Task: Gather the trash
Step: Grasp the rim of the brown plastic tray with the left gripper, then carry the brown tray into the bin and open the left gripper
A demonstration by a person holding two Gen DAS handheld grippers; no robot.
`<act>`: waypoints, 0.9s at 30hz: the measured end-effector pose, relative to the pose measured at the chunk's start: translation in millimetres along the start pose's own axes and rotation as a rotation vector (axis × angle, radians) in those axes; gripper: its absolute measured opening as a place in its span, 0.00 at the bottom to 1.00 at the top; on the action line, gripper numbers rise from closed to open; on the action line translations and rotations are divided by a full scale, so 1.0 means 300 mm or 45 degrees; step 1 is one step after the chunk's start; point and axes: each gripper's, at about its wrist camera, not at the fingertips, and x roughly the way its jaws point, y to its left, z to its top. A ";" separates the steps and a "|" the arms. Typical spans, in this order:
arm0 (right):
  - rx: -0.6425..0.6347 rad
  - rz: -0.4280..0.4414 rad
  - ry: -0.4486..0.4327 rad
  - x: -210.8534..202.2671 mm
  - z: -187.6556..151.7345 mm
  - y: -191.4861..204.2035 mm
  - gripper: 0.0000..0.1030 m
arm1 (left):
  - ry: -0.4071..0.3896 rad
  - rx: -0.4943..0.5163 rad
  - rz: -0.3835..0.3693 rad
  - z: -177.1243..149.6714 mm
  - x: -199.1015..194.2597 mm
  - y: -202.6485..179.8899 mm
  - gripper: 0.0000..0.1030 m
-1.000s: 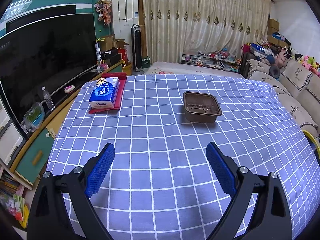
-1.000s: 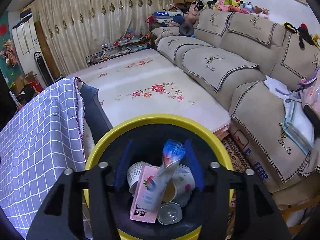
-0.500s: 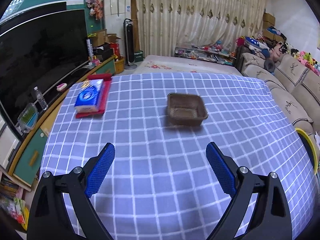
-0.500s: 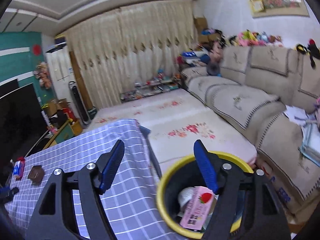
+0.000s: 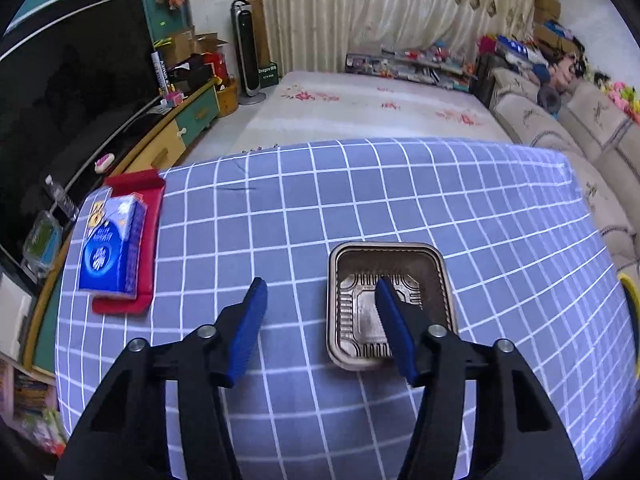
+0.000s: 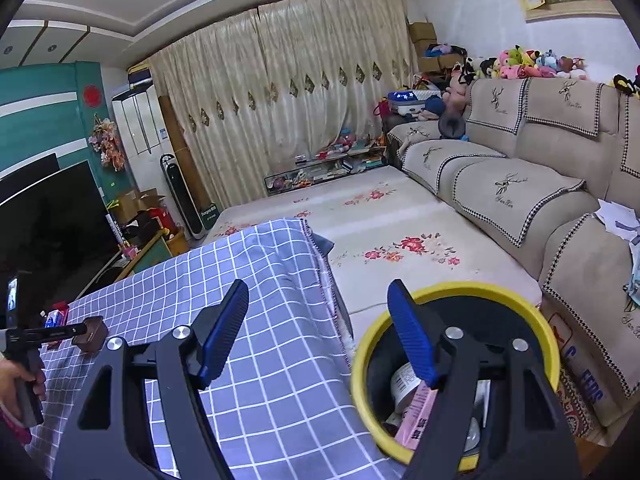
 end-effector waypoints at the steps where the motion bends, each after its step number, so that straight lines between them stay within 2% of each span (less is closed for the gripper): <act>1: 0.003 -0.003 -0.001 0.000 0.005 -0.008 0.66 | 0.009 0.008 0.001 0.007 0.014 -0.005 0.50; 3: 0.017 -0.004 -0.008 -0.011 0.013 -0.022 0.66 | 0.041 0.011 0.000 0.020 0.043 -0.010 0.44; 6: 0.012 -0.013 -0.021 -0.038 0.026 -0.043 0.66 | 0.094 -0.007 -0.030 0.028 0.091 -0.010 0.28; 9: 0.007 -0.028 -0.047 -0.071 0.038 -0.071 0.66 | 0.080 0.030 -0.052 0.032 0.080 -0.038 0.07; 10: 0.007 -0.039 -0.061 -0.088 0.043 -0.084 0.66 | 0.078 0.044 -0.075 0.030 0.066 -0.057 0.05; 14: 0.022 -0.080 -0.103 -0.147 0.056 -0.154 0.66 | 0.015 0.133 -0.129 0.017 -0.030 -0.195 0.05; 17: 0.049 -0.115 -0.128 -0.187 0.064 -0.222 0.66 | -0.022 0.207 -0.222 0.000 -0.112 -0.357 0.05; 22: 0.073 -0.194 -0.158 -0.252 0.071 -0.333 0.67 | -0.066 0.377 -0.426 -0.025 -0.241 -0.719 0.05; 27: 0.092 -0.255 -0.153 -0.300 0.063 -0.443 0.68 | -0.046 0.544 -0.584 -0.085 -0.300 -1.093 0.05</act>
